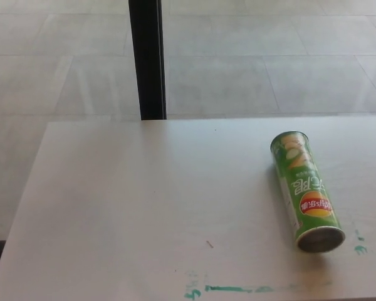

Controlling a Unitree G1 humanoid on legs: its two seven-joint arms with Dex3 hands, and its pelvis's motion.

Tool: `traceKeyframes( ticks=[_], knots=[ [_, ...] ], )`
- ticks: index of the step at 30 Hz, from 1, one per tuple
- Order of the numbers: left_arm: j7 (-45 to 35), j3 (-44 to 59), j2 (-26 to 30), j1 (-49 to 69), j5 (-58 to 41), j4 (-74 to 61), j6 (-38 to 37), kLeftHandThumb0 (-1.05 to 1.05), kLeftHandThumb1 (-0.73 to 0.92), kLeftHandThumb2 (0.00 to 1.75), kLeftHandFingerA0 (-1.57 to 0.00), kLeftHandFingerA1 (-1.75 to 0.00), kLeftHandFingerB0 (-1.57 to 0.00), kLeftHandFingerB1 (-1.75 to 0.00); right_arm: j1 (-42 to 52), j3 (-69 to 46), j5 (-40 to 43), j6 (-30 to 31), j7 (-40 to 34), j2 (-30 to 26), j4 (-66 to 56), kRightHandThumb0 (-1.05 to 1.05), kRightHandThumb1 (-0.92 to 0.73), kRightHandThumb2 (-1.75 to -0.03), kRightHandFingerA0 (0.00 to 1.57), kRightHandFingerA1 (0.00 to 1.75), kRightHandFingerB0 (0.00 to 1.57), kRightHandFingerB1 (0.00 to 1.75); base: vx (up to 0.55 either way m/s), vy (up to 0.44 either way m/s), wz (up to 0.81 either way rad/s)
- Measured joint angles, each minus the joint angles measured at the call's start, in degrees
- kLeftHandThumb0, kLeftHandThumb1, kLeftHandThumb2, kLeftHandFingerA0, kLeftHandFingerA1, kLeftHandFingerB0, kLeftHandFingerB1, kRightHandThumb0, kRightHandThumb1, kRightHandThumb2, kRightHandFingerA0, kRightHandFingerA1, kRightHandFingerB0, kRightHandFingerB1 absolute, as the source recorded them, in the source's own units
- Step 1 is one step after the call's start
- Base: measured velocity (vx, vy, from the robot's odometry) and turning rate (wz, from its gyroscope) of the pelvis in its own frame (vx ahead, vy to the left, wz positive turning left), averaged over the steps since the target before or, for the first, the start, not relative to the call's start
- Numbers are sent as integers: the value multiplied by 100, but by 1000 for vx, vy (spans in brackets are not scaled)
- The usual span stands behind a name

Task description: Use the right hand as a fist to push the chips tray inside its container kept in the middle of the desk

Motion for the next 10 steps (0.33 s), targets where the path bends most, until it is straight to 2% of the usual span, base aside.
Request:
traceKeyframes(
  ticks=[1, 2, 3, 4, 5, 8, 9, 10],
  knots=[
    [0, 0, 0, 0, 0, 1, 0, -62, 91, 66, -53, -60, -44, -49, -43, -145, 74, -24, -66, 43, 196, -64, -92, -70, 28, 135, 9, 88, 0, 0, 0],
    [0, 0, 0, 0, 0, 3, 0, -62, 90, 66, -54, -61, -46, -50, -73, -258, 140, -36, -122, 81, 356, -65, -92, -74, 32, 146, 9, 85, 0, 0, 0],
    [0, 0, 0, 0, 1, 7, 0, -62, 90, 66, -54, -61, -46, -50, -119, -386, 218, -43, -188, 131, 532, -65, -92, -74, 32, 146, 9, 85, 0, 0, 0],
    [0, -1, 0, -3, 1, 12, 0, -62, 91, 67, -54, -62, -47, -51, -173, -495, 284, -47, -253, 179, 684, -65, -92, -75, 43, 151, 17, 87, 0, 0, 0],
    [0, -3, 0, -11, 2, 14, 0, -64, 91, 67, -54, -64, -49, -52, -225, -606, 349, -53, -322, 232, 841, -70, -92, -79, 49, 152, 18, 74, 0, 0, 0],
    [1, -6, 0, -14, 2, 14, 0, -64, 91, 67, -52, -65, -43, -51, -339, -886, 568, -80, -473, 398, 1243, -70, -92, -81, 48, 149, 22, 80, 0, 0, 0],
    [0, -4, 0, -5, 2, 14, 0, -66, 90, 66, -53, -66, -44, -51, -373, -985, 651, -98, -519, 466, 1365, -69, -92, -81, 47, 142, 21, 69, 0, 0, 0],
    [0, -4, 0, -2, 1, 14, 0, -66, 90, 66, -53, -66, -44, -51, -381, -1013, 674, -107, -532, 486, 1402, -69, -92, -81, 47, 142, 21, 69, 0, 0, 0]
  ],
)
